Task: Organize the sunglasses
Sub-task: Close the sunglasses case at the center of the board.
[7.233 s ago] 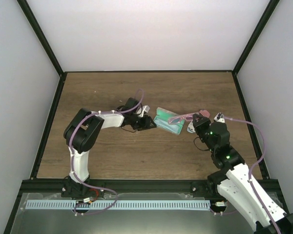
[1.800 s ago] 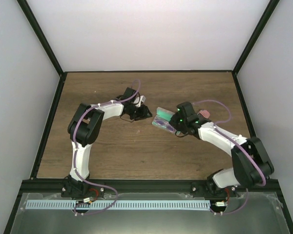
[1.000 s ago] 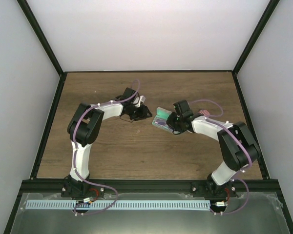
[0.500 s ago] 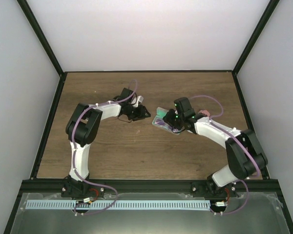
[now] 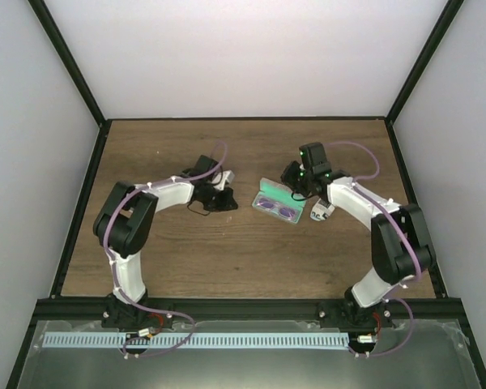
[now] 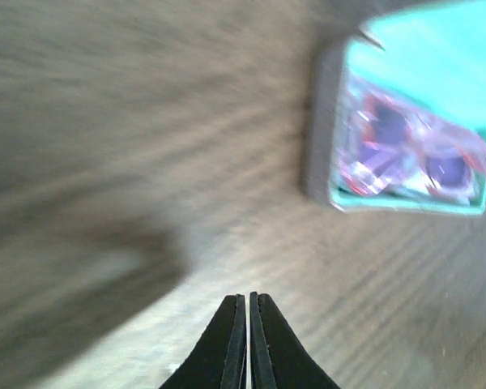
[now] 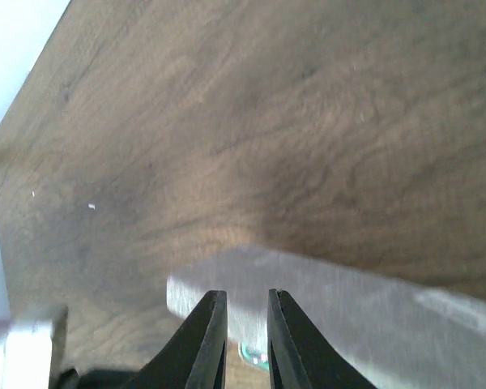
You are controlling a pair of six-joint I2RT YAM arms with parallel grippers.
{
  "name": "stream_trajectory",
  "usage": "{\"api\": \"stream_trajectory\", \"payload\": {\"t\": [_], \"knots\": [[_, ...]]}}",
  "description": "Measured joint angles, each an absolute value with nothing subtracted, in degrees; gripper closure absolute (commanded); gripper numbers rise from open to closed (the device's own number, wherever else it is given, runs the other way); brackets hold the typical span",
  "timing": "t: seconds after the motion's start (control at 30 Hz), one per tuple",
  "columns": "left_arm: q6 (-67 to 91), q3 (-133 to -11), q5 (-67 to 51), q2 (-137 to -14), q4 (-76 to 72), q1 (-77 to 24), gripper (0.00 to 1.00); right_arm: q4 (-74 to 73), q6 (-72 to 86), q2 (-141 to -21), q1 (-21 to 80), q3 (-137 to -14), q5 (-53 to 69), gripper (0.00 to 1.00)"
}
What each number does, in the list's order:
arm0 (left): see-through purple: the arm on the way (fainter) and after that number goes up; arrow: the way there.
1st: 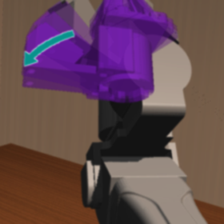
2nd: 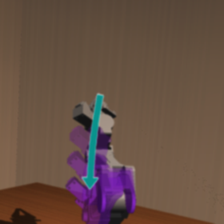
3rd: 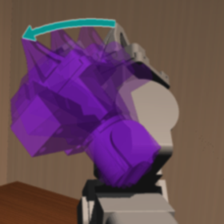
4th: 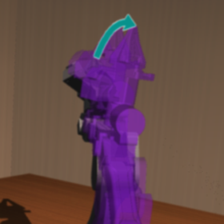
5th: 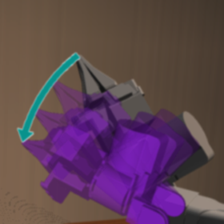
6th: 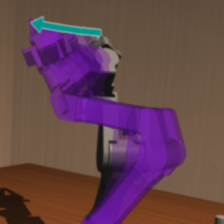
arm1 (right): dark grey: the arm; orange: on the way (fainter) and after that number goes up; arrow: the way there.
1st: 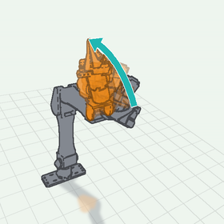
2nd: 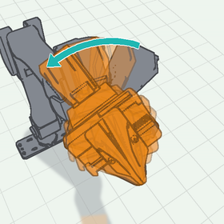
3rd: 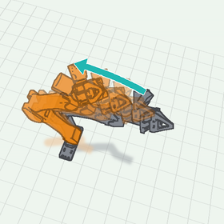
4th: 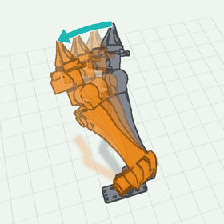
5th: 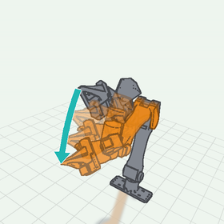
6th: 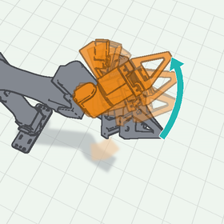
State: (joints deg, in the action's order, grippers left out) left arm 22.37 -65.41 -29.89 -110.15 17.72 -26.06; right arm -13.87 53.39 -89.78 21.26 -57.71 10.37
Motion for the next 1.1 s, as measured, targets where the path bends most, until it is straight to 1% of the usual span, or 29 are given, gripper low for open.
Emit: {"api": "stream_trajectory", "payload": {"t": [0.13, 0.27, 0.5, 0.6, 0.73, 1.0, 1.1], "knots": [[20.2, -65.2, -30.6, -109.8, 18.2, -32.1, 0.96, -14.9, 51.4, -95.4, 19.2, -63.4, 11.1, 0.85], [20.5, -66.2, -33.7, -112.4, 18.1, -37.6, 0.96, -16.5, 48.8, -101.1, 18.5, -68.5, 11.7, 0.84], [23.9, -70.5, -35.2, -117.7, 16.0, -39.8, 0.96, -18.3, 47.1, -103.4, 17.8, -70.5, 13.6, 0.82], [25.0, -73.4, -35.6, -120.1, 15.0, -39.7, 0.96, -18.1, 47.2, -103.3, 17.8, -70.1, 15.0, 0.81], [26.3, -76.2, -36.1, -122.5, 13.5, -39.7, 0.96, -16.5, 47.4, -102.1, 17.9, -66.3, 16.8, 0.8], [28.3, -75.9, -35.5, -122.5, 12.5, -39.7, 0.96, -11.0, 49.7, -96.1, 19.4, -57.4, 17.4, 0.8], [30.0, -72.9, -34.6, -121.1, 9.1, -39.7, 0.96, -9.7, 50.9, -95.7, 20.3, -56.4, 16.9, 0.8]]}}
